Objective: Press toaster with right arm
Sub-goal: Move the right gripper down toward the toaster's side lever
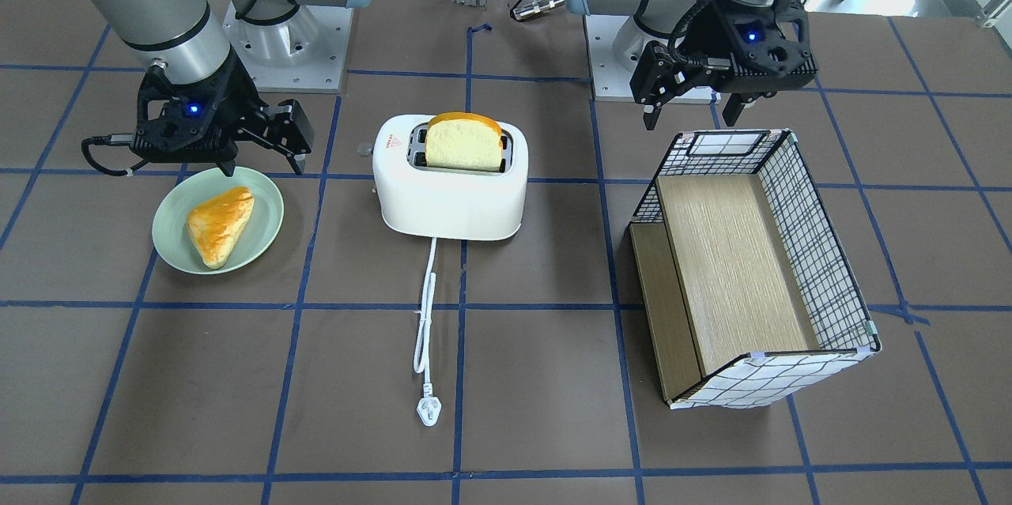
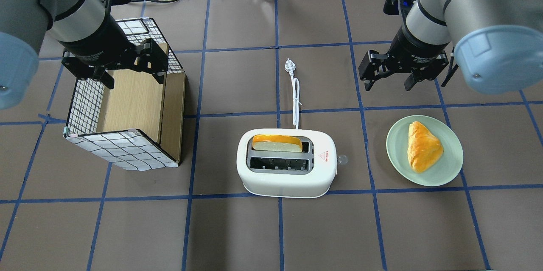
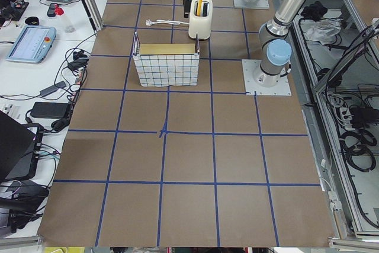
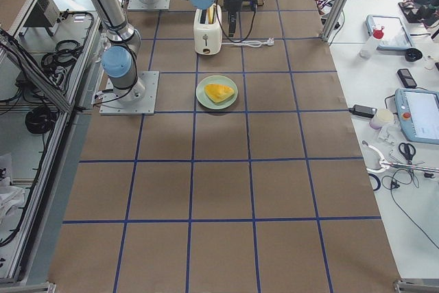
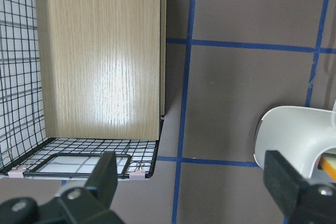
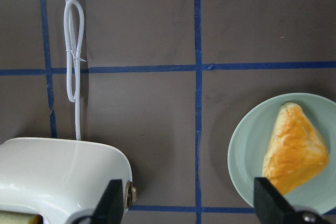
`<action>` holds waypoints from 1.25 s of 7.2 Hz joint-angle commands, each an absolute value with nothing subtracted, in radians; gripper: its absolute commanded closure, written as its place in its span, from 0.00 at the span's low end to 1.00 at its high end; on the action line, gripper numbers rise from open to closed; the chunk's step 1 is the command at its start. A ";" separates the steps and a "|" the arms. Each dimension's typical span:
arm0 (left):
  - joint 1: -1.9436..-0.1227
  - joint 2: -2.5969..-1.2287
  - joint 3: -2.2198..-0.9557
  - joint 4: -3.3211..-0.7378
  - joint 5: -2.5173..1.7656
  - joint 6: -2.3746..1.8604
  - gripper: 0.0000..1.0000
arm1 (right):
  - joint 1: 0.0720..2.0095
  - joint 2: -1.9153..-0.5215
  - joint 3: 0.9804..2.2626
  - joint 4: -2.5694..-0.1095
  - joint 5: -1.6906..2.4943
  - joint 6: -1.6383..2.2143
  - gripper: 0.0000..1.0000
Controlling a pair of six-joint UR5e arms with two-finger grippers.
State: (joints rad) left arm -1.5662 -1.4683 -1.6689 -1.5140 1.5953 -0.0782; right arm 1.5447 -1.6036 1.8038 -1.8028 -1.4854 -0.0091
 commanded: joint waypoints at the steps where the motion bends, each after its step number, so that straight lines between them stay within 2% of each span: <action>1: -1.566 -1.468 -1.669 -1.514 1.595 -0.078 0.00 | 1.543 -1.658 1.938 -1.873 -1.462 0.008 0.12; 2: -1.566 -1.468 -1.669 -1.514 1.595 -0.078 0.00 | 1.545 -1.660 1.988 -1.856 -1.459 0.021 0.11; 3: -1.566 -1.470 -1.669 -1.514 1.595 -0.078 0.00 | 1.548 -1.651 1.997 -1.806 -1.439 0.021 0.16; 5: -1.566 -1.468 -1.669 -1.514 1.595 -0.078 0.00 | 1.540 -1.620 1.996 -1.767 -1.323 0.028 0.77; 6: -1.566 -1.468 -1.669 -1.514 1.595 -0.078 0.00 | 1.537 -1.618 1.996 -1.761 -1.251 0.029 1.00; 9: -1.566 -1.468 -1.669 -1.514 1.595 -0.078 0.00 | 1.536 -1.606 1.997 -1.753 -1.238 0.029 1.00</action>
State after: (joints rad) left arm -1.5662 -1.4681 -1.6690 -1.5140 1.5953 -0.0782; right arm 1.5368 -1.6113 1.9962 -1.7573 -1.2434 0.0286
